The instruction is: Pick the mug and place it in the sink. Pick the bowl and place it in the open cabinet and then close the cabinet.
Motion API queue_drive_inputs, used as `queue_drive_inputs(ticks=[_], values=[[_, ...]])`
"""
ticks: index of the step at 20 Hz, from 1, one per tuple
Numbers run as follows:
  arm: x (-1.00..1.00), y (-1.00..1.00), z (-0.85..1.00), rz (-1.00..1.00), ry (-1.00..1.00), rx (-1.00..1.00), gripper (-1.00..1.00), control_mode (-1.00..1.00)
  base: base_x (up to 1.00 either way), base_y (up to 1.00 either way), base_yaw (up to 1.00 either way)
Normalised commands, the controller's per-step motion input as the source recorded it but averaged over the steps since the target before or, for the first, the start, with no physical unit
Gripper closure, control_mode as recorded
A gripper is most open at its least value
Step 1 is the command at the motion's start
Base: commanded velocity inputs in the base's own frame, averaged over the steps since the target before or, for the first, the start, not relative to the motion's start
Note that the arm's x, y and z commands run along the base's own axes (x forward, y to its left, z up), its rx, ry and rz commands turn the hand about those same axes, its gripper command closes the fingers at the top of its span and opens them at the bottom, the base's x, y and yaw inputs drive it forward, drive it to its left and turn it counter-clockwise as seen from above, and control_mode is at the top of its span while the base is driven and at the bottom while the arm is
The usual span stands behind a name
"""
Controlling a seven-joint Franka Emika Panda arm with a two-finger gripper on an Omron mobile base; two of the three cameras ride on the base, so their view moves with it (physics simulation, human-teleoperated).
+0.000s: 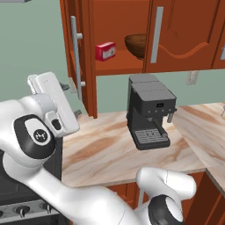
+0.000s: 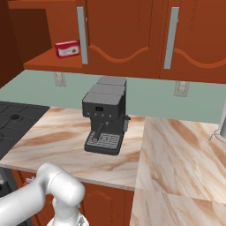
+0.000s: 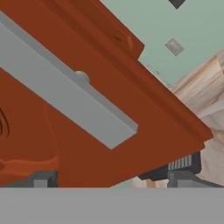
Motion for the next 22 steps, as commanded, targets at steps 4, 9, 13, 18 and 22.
queue_drive_inputs(ticks=[4, 9, 13, 18, 22], values=[[0.02, -0.28, 0.0, 0.0, -0.01, 0.0, -1.0, -1.0, 0.0, 0.0, 0.0], [0.0, -0.34, 0.0, 0.0, -0.03, 0.0, -1.0, -1.0, 0.0, 0.0, 0.0], [-0.14, -0.35, 0.0, 0.0, -0.11, 0.0, -1.0, -1.0, 0.0, 0.0, 0.0], [-0.1, -0.37, 0.0, 0.0, -0.1, 0.0, -1.0, -1.0, 0.0, 0.0, 0.0], [0.01, -0.42, 0.0, 0.0, -0.05, 0.0, -1.0, -1.0, 0.0, 0.0, 0.0]])
